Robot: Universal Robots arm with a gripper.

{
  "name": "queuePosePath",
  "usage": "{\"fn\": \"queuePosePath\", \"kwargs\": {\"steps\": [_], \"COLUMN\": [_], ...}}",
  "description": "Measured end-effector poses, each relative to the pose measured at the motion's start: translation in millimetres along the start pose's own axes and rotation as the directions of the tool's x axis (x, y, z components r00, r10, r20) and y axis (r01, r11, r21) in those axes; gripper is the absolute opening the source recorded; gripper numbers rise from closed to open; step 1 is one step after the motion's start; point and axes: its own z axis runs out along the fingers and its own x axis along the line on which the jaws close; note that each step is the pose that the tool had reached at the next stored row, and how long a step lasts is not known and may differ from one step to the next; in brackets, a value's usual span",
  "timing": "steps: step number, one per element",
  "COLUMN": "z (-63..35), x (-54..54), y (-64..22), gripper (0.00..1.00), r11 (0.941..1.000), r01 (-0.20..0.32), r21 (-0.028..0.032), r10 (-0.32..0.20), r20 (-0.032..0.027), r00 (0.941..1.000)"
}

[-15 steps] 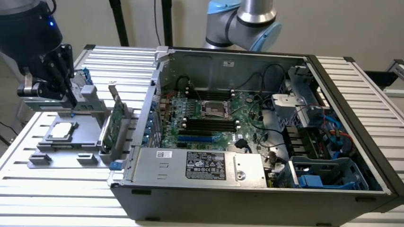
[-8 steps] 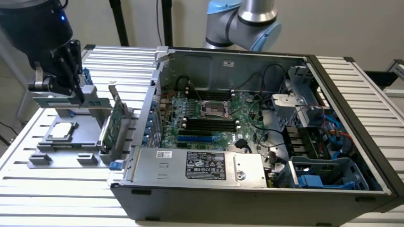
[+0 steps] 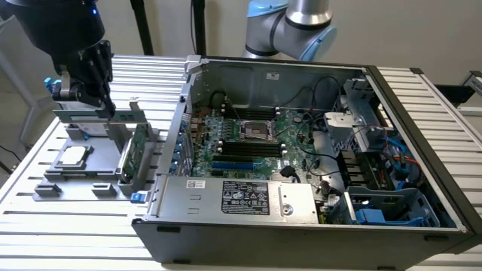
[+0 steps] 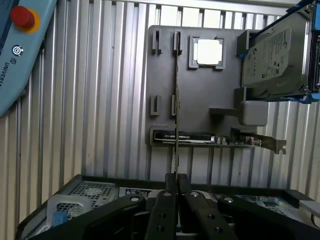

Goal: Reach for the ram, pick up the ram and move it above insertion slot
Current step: 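Pick up the ram and move it above insertion slot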

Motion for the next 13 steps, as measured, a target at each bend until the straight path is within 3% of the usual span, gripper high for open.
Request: {"fn": "queuePosePath", "kwargs": {"steps": [6, 13], "z": [-5.7, -7.6], "x": [-1.7, -4.8], "y": [-16.9, -33.7], "gripper": [0.13, 0.13], "r11": [1.0, 1.0], "r01": [0.0, 0.0], "r21": [0.0003, 0.0009], "r10": [0.0, 0.0], "r20": [0.0056, 0.017], "r00": [1.0, 0.9999]}}
